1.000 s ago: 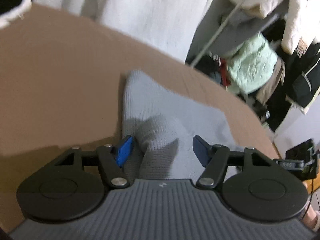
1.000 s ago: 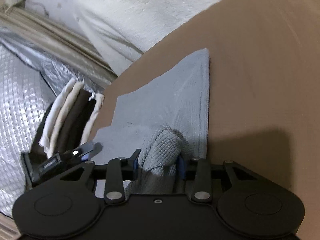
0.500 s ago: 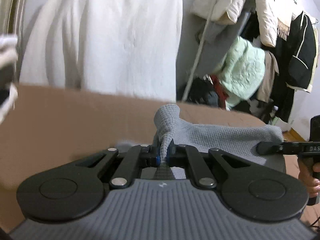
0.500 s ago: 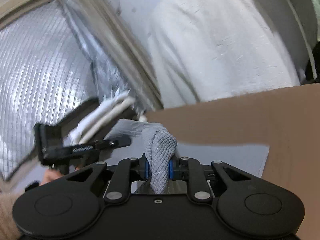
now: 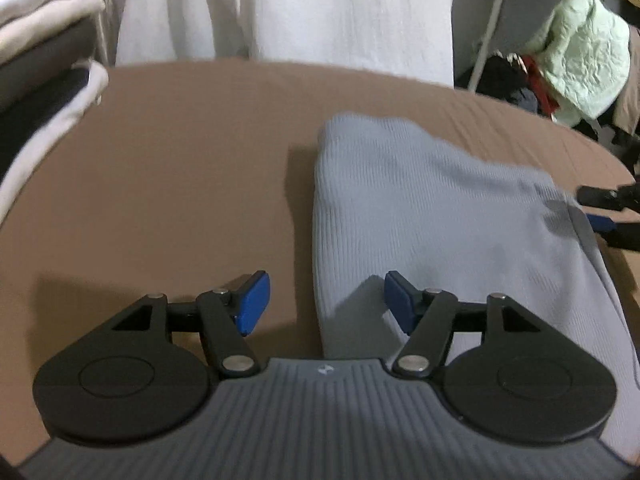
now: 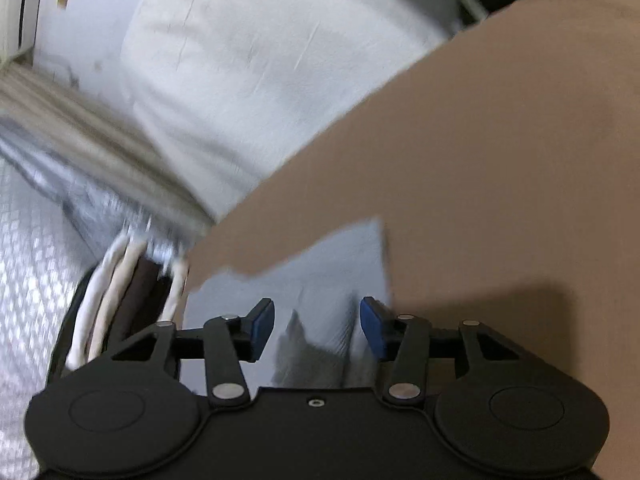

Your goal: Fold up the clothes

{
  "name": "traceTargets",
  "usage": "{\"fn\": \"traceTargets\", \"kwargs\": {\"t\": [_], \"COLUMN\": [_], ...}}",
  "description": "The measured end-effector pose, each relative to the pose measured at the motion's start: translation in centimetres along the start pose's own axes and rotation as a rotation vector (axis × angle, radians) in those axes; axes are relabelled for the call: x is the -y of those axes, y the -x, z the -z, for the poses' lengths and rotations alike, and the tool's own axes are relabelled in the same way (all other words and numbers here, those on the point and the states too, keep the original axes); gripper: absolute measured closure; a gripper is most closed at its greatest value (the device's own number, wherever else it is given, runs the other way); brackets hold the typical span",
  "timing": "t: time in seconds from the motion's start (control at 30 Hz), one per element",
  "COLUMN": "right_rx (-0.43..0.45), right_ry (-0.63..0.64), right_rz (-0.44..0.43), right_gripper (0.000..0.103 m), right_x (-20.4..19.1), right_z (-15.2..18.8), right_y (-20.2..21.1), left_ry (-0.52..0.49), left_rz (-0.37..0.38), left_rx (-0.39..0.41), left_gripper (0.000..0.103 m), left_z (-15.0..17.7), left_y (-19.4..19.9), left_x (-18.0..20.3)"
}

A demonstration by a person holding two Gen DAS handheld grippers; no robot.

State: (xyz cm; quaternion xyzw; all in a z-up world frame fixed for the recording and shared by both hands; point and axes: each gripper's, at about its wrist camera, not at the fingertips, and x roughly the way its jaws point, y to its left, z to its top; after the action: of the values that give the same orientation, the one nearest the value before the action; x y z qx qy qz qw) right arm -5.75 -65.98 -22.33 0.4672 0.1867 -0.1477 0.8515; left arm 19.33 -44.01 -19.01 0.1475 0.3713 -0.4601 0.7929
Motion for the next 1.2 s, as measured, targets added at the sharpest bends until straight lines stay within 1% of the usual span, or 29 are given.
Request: {"fn": "traceTargets", "kwargs": {"t": [0.03, 0.07, 0.1, 0.13, 0.17, 0.2, 0.23, 0.3, 0.33, 0.37, 0.4, 0.47, 0.5, 0.53, 0.57, 0.6, 0.63, 0.67, 0.7, 0.73, 0.83, 0.9, 0.97, 1.0, 1.03, 1.07, 1.17, 1.2], "right_rx": [0.008, 0.017, 0.028, 0.062, 0.091, 0.092, 0.092, 0.093, 0.093, 0.09, 0.087, 0.081, 0.076, 0.057, 0.036, -0.006, -0.048, -0.086, -0.124, -0.158, -0.184, -0.202, -0.219, -0.227, -0.236, -0.244, -0.27, -0.273], "right_ry": [0.071, 0.142, 0.214, 0.291, 0.362, 0.383, 0.404, 0.446, 0.458, 0.412, 0.366, 0.273, 0.228, 0.193, 0.16, 0.142, 0.127, 0.134, 0.142, 0.15, 0.184, 0.207, 0.23, 0.242, 0.253, 0.265, 0.299, 0.296], "right_rz": [0.035, 0.069, 0.105, 0.15, 0.194, 0.234, 0.273, 0.352, 0.386, 0.385, 0.384, 0.381, 0.375, 0.341, 0.305, 0.256, 0.21, 0.188, 0.166, 0.151, 0.26, 0.333, 0.405, 0.441, 0.478, 0.514, 0.623, 0.645], "right_gripper": [0.055, 0.09, 0.093, 0.093, 0.094, 0.094, 0.092, 0.07, 0.052, 0.048, 0.047, 0.046, 0.046, 0.046, 0.045, 0.043, 0.035, 0.03, 0.03, 0.03, 0.03, 0.035, 0.061, 0.068, 0.072, 0.072, 0.069, 0.069], "right_x": [-0.9, -1.7, -2.6, -3.8, -4.8, -4.9, -5.1, -5.5, -5.6, -5.5, -5.3, -5.1, -5.0, -5.5, -6.0, -6.2, -6.4, -7.1, -7.7, -8.3, -8.8, -9.1, -9.4, -9.5, -9.7, -9.9, -10.3, -10.4], "right_z": [0.6, 1.1, 1.7, 1.9, 2.2, 2.2, 2.2, 2.3, 2.3, 2.3, 2.3, 2.4, 2.5, 3.1, 3.8, 4.6, 5.4, 6.5, 7.7, 8.7, 10.2, 11.2, 12.2, 12.7, 13.2, 13.7, 15.2, 15.6], "right_y": [-0.2, -0.5, -0.7, -0.5, -0.3, -0.5, -0.6, -0.9, -0.9, -0.1, 0.7, 2.3, 3.1, 3.8, 4.5, 4.9, 5.2, 5.5, 5.7, 5.9, 6.7, 7.3, 7.8, 8.1, 8.4, 8.7, 9.5, 9.9], "left_ry": [0.002, 0.004, 0.007, 0.015, 0.024, 0.023, 0.018, -0.011, -0.016, -0.021, -0.015, 0.011, 0.035, 0.065, 0.089, 0.106, 0.1, 0.089, 0.079, 0.09, 0.134, 0.136, 0.148, 0.153, 0.177, 0.2, 0.25, 0.31], "left_rz": [-0.008, -0.017, -0.025, -0.057, -0.093, -0.122, -0.15, -0.175, -0.185, -0.194, -0.191, -0.148, -0.109, -0.063, -0.032, -0.022, -0.033, -0.046, -0.059, -0.071, -0.104, -0.105, -0.098, -0.094, -0.079, -0.063, -0.005, 0.066], "left_rx": [-0.004, -0.009, -0.013, -0.047, -0.086, -0.106, -0.122, -0.131, -0.136, -0.141, -0.138, -0.128, -0.127, -0.129, -0.127, -0.115, -0.086, -0.055, -0.024, -0.007, 0.036, 0.024, 0.01, 0.003, -0.002, -0.006, -0.017, -0.02], "left_gripper": [0.037, 0.033, 0.032, 0.024, 0.012, 0.008, 0.008, 0.008, 0.008, 0.008, 0.008, 0.008, 0.008, 0.008, 0.008, 0.007, 0.007, 0.007, 0.007, 0.006, 0.006, 0.005, 0.005, 0.005, 0.005, 0.006, 0.007, 0.007], "left_z": [0.7, 1.3, 2.0, 3.2, 4.4, 5.3, 6.0, 6.4, 6.5, 6.6, 7.0, 8.4, 9.5, 10.6, 11.4, 12.3, 13.3, 14.3, 15.4, 16.0, 17.5, 17.3, 16.9, 16.8, 16.9, 17.0, 17.5, 17.8], "left_y": [0.5, 1.0, 1.5, 1.8, 2.0, 2.5, 3.1, 4.4, 5.1, 5.7, 6.3, 7.4, 8.0, 8.5, 9.0, 9.3, 9.7, 10.2, 10.7, 11.1, 12.0, 12.2, 12.5, 12.7, 12.8, 13.0, 13.3, 13.6], "left_x": [0.1, 0.3, 0.4, 0.4, 0.2, 0.4, 0.6, 1.0, 1.0, 1.0, 0.7, -0.1, -0.5, -0.8, -0.9, -1.2, -1.2, -1.3, -1.3, -1.3, -1.5, -1.6, -2.0, -2.2, -2.6, -2.9, -3.8, -4.2]}}
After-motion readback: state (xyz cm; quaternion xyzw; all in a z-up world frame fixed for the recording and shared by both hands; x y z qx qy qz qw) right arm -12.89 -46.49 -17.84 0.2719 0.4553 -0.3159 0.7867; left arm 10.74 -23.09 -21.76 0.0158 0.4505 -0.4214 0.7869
